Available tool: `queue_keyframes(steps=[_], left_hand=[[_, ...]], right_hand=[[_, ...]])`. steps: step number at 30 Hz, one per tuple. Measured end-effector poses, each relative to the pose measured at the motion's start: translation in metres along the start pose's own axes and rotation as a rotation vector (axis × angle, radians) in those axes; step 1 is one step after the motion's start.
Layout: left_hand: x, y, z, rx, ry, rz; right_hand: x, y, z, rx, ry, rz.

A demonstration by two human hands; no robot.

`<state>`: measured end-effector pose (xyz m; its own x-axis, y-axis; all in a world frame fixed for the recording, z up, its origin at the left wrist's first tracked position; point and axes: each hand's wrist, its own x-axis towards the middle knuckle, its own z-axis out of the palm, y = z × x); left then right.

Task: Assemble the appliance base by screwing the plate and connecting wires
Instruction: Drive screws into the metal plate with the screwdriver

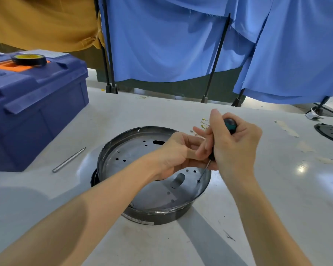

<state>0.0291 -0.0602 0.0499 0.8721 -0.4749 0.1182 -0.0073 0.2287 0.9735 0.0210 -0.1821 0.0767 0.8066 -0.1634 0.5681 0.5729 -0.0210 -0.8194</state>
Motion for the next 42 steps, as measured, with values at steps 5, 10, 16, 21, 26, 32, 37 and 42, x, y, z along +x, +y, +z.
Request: queue_keyframes(steps=[5,10,16,21,26,32,37,42], left_hand=[[-0.002,-0.002,-0.001,0.076,0.047,0.019],[0.001,-0.001,0.0,0.018,0.057,-0.021],[0.001,-0.001,0.0,-0.031,0.037,-0.017],[0.006,-0.008,0.01,0.167,0.053,0.034],[0.003,-0.003,0.003,0.057,0.038,-0.012],[0.001,-0.004,-0.002,-0.036,-0.065,-0.047],[0.001,-0.006,-0.003,0.076,0.039,0.029],[-0.003,-0.003,-0.008,0.011,0.024,-0.006]], right_hand=[[-0.019,0.0,0.018,-0.236,0.189,-0.054],[0.02,-0.021,-0.023,0.11,-0.505,0.138],[0.019,-0.014,-0.004,0.223,-0.215,0.135],[0.001,-0.008,0.009,-0.084,0.352,0.028],[0.026,-0.022,-0.014,0.309,-0.322,0.405],[0.032,-0.018,-0.01,0.45,-0.467,0.397],[0.0,-0.013,0.026,0.05,0.253,0.055],[0.023,-0.021,0.005,0.263,-0.306,0.369]])
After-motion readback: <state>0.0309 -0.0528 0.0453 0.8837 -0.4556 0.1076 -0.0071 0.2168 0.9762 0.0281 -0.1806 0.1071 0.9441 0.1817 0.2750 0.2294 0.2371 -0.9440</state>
